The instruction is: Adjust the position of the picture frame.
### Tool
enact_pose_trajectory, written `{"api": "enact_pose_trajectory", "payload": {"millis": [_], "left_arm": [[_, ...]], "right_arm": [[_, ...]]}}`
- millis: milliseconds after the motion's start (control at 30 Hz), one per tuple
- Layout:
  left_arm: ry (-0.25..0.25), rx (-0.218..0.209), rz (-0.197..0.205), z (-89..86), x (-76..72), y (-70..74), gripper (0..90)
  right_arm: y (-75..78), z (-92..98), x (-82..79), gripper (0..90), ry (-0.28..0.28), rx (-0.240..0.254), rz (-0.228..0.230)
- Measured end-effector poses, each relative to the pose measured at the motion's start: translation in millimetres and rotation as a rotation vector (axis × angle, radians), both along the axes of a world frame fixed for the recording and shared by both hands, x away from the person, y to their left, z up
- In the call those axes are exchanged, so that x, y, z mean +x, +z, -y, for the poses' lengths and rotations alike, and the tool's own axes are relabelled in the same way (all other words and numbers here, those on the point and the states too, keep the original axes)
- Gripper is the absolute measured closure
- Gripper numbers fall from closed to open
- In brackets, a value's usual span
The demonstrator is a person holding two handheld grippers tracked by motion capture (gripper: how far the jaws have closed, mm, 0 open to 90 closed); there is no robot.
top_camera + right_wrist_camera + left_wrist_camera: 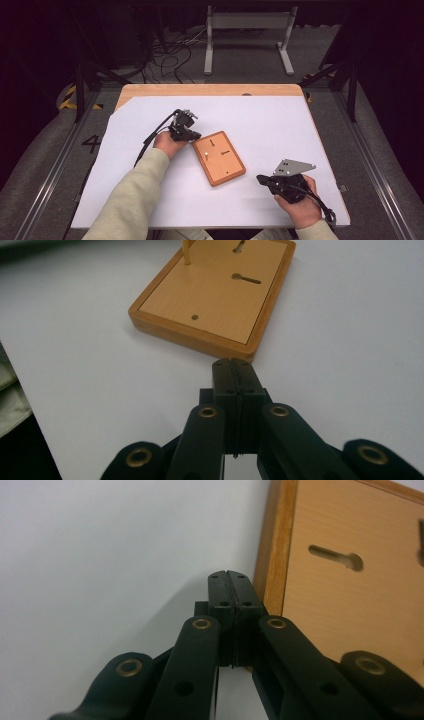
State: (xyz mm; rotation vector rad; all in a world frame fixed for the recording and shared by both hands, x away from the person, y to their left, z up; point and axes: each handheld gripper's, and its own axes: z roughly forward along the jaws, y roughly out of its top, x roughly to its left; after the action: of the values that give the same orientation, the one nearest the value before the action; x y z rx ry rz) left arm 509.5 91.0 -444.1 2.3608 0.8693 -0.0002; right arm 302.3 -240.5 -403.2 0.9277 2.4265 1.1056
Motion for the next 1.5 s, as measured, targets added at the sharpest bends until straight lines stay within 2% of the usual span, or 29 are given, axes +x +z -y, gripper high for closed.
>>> {"api": "enact_pose_trajectory", "payload": {"millis": [33, 67, 167, 267, 333, 400, 500, 567, 600, 633, 667, 767, 833, 933, 1033, 1100, 1133, 1167, 1267, 1400, 1500], "left_arm": [[0.0, 0.0, 0.0, 0.0, 0.0, 0.0, 89.9], [-0.016, -0.012, -0.021, -4.4, -7.8, -0.2, 89.9], [-0.012, -0.014, -0.034, -9.8, -29.2, -0.6, 89.9], [-0.03, -0.022, -0.038, -11.3, -47.0, -1.6, 89.9], [-0.055, -0.045, -0.043, -9.5, -62.0, -3.8, 89.9], [-0.069, -0.052, -0.025, -7.0, -76.8, -5.4, 89.9], [-0.09, -0.007, 0.004, -4.1, -86.9, -0.1, 89.7], [-0.074, -0.05, 0.011, -9.3, -87.2, 2.7, 85.1], [-0.058, -0.078, -0.004, -11.9, -87.2, 3.5, 81.4], [-0.047, -0.093, -0.002, -14.9, -87.1, 4.5, 78.4], [-0.037, -0.114, 0.005, -17.9, -87.5, 5.1, 75.9], [-0.009, -0.184, 0.005, -27.4, -90.4, 7.9, 68.7], [-0.007, -0.204, 0.021, -31.4, -92.9, 10.1, 65.9], [-0.012, -0.232, 0.047, -36.6, -99.1, 12.8, 59.9], [-0.029, -0.235, 0.081, -38.0, -107.6, 14.5, 53.7], [-0.037, -0.231, 0.125, -38.6, -114.5, 15.7, 51.6], [-0.037, -0.231, 0.125, -38.6, -114.5, 15.7, 50.4], [-0.041, -0.234, 0.149, -39.8, -120.0, 16.9, 50.4], [-0.036, -0.258, 0.205, -45.1, -132.7, 19.2, 48.6], [-0.007, -0.278, 0.234, -52.5, -142.9, 19.9, 47.5], [0.003, -0.281, 0.247, -57.2, -145.8, 20.2, 46.6]], "right_arm": [[0.0, 0.0, 0.0, 90.0, 0.0, 0.0, 0.0], [-0.1, -0.6, 0.4, 90.0, 0.0, -0.002, -0.002], [1.6, -5.8, -0.8, 90.0, 0.019, -0.003, -0.003], [2.1, -13.7, -2.2, 90.0, 0.046, -0.004, -0.006], [0.3, -20.5, -3.2, 90.0, 0.067, -0.011, -0.014], [-3.2, -27.4, -3.8, 90.0, 0.096, -0.021, -0.024], [-10.7, -38.7, -4.7, 90.0, 0.147, -0.035, -0.056], [-16.7, -46.4, -5.4, 90.0, 0.195, -0.063, -0.096], [-20.3, -50.0, -5.8, 90.0, 0.212, -0.082, -0.119], [-23.6, -53.3, -6.2, 90.0, 0.227, -0.098, -0.146], [-26.0, -55.7, -6.5, 90.0, 0.247, -0.098, -0.166], [-33.2, -62.6, -6.7, 90.0, 0.266, -0.178, -0.192], [-34.6, -63.1, -6.0, 90.0, 0.265, -0.184, -0.202], [-33.8, -58.6, -3.3, 90.0, 0.213, -0.228, -0.161], [-34.4, -39.9, 7.7, 90.0, 0.128, -0.214, -0.145], [-34.7, -30.8, 14.1, 90.0, 0.083, -0.205, -0.128], [-34.4, -26.4, 17.8, 90.0, 0.062, -0.196, -0.12], [-34.4, -26.4, 17.8, 90.0, 0.062, -0.196, -0.12], [-33.7, -15.9, 32.5, 90.0, 0.019, -0.179, -0.09], [-33.8, -10.9, 43.0, 90.0, -0.015, -0.182, -0.056], [-33.5, -9.9, 46.3, 90.0, -0.022, -0.179, -0.052]]}}
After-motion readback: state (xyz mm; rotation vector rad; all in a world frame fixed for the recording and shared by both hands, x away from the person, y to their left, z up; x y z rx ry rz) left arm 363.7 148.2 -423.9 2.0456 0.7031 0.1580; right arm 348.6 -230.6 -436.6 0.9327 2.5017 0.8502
